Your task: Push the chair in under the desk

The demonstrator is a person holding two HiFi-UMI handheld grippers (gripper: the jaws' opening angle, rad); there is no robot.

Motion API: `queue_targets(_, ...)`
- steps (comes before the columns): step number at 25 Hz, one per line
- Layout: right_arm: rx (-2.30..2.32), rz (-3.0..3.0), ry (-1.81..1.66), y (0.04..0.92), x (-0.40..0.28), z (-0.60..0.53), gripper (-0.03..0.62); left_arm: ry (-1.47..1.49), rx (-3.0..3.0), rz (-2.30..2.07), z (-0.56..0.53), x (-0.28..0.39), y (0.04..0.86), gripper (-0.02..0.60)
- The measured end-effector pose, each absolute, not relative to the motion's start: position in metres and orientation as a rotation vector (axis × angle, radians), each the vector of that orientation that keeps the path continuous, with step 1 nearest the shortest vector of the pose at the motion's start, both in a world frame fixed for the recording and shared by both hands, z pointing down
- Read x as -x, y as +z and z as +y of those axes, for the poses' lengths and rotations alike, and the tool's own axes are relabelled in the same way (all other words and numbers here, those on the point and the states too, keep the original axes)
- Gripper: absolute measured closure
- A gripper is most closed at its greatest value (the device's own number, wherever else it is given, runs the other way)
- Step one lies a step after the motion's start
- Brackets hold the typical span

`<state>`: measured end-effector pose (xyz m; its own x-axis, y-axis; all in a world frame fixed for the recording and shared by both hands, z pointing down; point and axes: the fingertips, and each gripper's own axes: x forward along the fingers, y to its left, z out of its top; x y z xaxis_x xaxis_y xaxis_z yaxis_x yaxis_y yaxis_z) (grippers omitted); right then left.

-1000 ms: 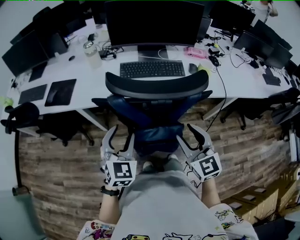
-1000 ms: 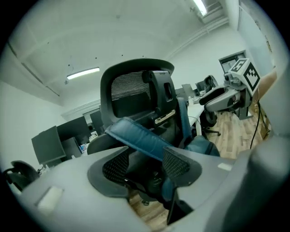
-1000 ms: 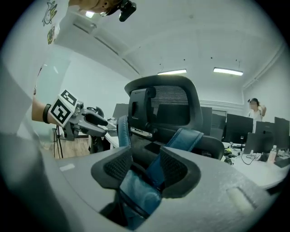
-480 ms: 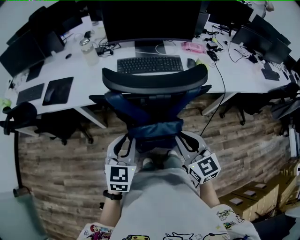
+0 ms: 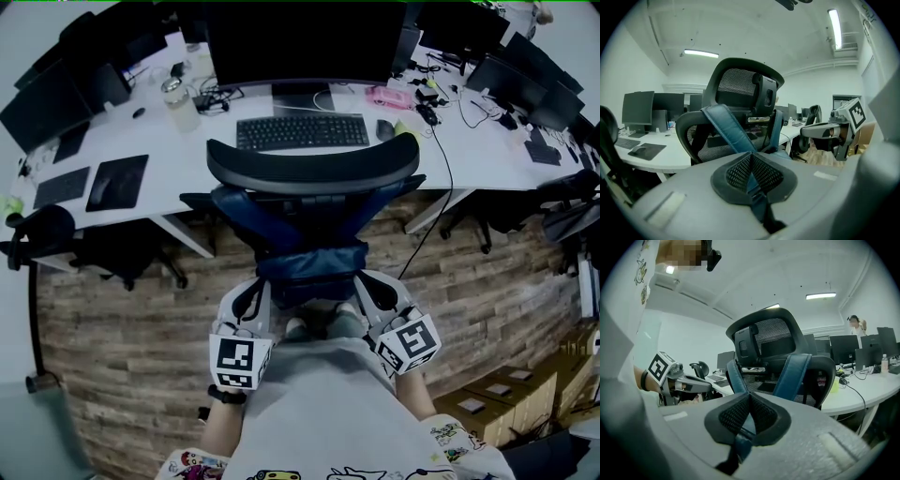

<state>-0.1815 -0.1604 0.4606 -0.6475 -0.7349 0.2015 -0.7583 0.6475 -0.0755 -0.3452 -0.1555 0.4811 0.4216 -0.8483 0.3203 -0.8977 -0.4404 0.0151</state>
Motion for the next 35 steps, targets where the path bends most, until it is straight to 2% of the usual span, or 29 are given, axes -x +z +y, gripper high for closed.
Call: queue_targets(35,-1.275,-2.679,0.211,0.459,0.176,-0.167,0.594,0.384,-2.506,-1.595,-0.154,0.358,0.471,0.571)
